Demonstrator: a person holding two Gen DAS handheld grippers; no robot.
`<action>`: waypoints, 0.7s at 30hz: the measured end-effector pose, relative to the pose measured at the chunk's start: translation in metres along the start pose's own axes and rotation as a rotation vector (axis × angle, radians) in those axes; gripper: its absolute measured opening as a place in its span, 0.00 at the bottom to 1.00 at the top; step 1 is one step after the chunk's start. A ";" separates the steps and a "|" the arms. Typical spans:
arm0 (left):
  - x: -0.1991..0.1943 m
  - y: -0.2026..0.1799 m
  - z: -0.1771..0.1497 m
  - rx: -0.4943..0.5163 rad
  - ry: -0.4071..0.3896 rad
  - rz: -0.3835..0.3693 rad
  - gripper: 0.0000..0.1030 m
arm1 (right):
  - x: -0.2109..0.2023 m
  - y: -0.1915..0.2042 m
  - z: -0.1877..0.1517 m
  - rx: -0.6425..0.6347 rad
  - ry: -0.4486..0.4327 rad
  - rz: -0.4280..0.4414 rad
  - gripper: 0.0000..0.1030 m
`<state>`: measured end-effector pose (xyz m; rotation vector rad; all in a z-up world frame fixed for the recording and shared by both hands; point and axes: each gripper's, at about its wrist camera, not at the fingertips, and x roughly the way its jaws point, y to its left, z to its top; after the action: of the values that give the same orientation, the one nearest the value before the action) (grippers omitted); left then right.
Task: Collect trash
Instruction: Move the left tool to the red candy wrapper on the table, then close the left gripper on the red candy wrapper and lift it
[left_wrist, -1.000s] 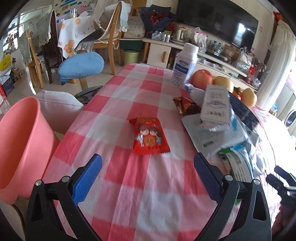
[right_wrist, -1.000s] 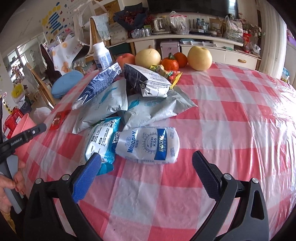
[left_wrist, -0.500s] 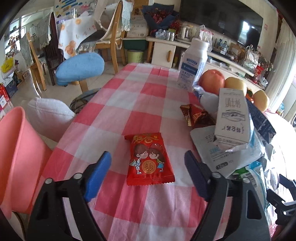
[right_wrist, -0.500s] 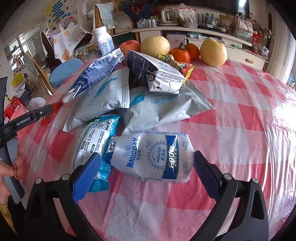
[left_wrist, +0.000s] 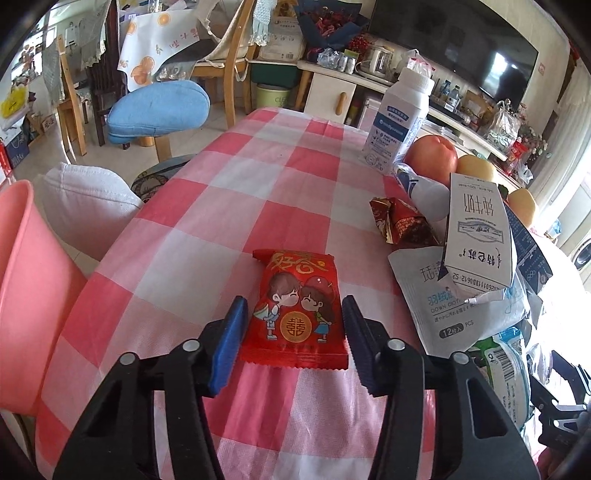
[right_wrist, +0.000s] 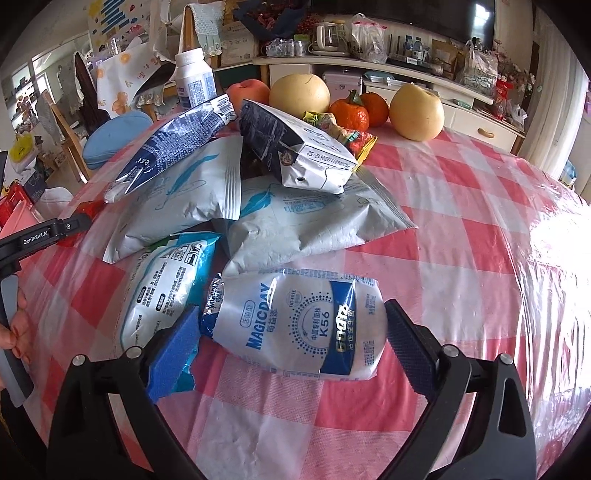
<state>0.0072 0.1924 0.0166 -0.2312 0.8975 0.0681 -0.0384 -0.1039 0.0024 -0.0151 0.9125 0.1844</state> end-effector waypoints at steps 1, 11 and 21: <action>-0.001 0.002 -0.001 -0.004 0.000 -0.006 0.52 | -0.001 0.000 0.000 0.002 -0.002 0.001 0.93; -0.013 0.017 -0.005 -0.060 -0.016 -0.054 0.51 | -0.017 0.000 -0.004 0.022 -0.049 -0.006 0.93; -0.041 0.029 -0.001 -0.071 -0.069 -0.104 0.29 | -0.047 0.006 -0.009 0.035 -0.116 -0.019 0.93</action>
<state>-0.0236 0.2217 0.0432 -0.3397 0.8139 0.0119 -0.0747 -0.1062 0.0346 0.0191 0.7995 0.1497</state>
